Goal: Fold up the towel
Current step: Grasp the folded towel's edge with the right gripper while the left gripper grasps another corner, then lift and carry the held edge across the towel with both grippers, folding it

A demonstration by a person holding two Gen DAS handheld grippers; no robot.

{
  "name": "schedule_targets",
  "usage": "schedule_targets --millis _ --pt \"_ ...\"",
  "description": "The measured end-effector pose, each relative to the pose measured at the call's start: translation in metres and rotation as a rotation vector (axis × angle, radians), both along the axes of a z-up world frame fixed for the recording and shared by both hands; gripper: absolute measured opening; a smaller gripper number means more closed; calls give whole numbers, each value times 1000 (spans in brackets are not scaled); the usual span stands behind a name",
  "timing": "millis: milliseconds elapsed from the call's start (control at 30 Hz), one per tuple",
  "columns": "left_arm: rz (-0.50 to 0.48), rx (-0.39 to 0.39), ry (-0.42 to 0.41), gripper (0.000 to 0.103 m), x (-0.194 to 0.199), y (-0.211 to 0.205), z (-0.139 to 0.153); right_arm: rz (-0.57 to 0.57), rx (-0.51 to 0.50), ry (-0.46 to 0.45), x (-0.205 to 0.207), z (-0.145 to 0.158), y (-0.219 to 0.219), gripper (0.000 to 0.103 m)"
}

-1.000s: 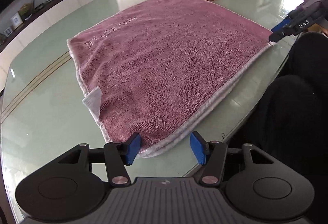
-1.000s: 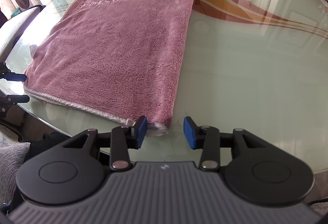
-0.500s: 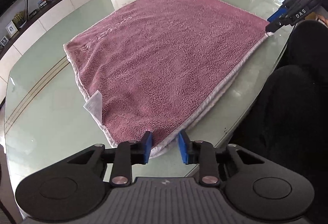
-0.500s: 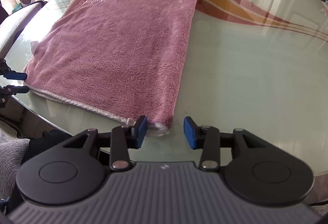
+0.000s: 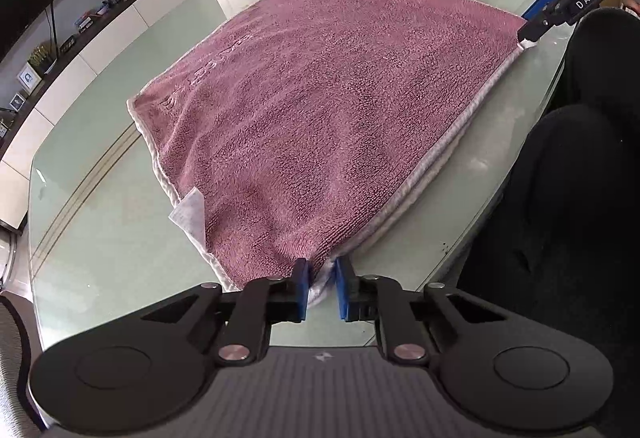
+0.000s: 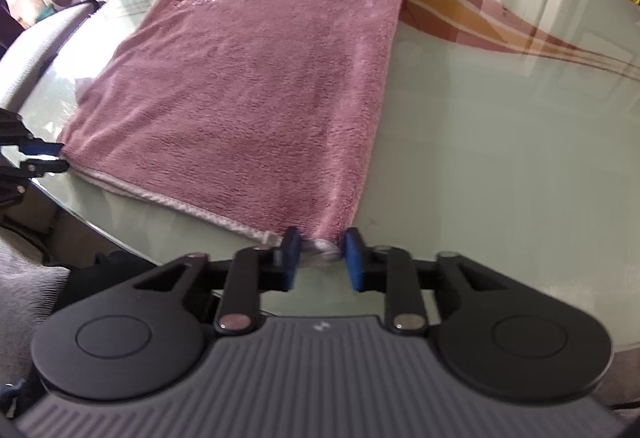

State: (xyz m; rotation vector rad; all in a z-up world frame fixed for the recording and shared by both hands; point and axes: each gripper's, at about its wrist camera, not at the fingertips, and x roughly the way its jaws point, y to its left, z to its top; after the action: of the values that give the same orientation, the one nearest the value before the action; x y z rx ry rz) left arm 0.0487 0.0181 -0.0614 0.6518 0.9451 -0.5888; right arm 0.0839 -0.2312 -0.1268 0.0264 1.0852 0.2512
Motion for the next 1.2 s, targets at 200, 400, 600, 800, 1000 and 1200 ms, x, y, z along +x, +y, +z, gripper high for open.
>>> schedule_targets --millis 200,400,600,800,1000,1200 --pt "18 -11 7 11 3 3 1 -7 18 -10 0 1 -2 11" --pt "12 -12 1 11 1 1 -1 -9 40 -14 2 5 -4 9" --pt "9 -14 3 11 3 1 -1 -6 50 -33 3 12 -5 9" --pt "4 -12 6 11 3 1 0 -3 58 -53 4 20 -7 9" --pt "-1 -16 22 11 2 0 5 10 59 -55 2 24 -8 9" --pt "-15 -19 42 11 0 -2 9 16 58 -58 -5 28 -13 9"
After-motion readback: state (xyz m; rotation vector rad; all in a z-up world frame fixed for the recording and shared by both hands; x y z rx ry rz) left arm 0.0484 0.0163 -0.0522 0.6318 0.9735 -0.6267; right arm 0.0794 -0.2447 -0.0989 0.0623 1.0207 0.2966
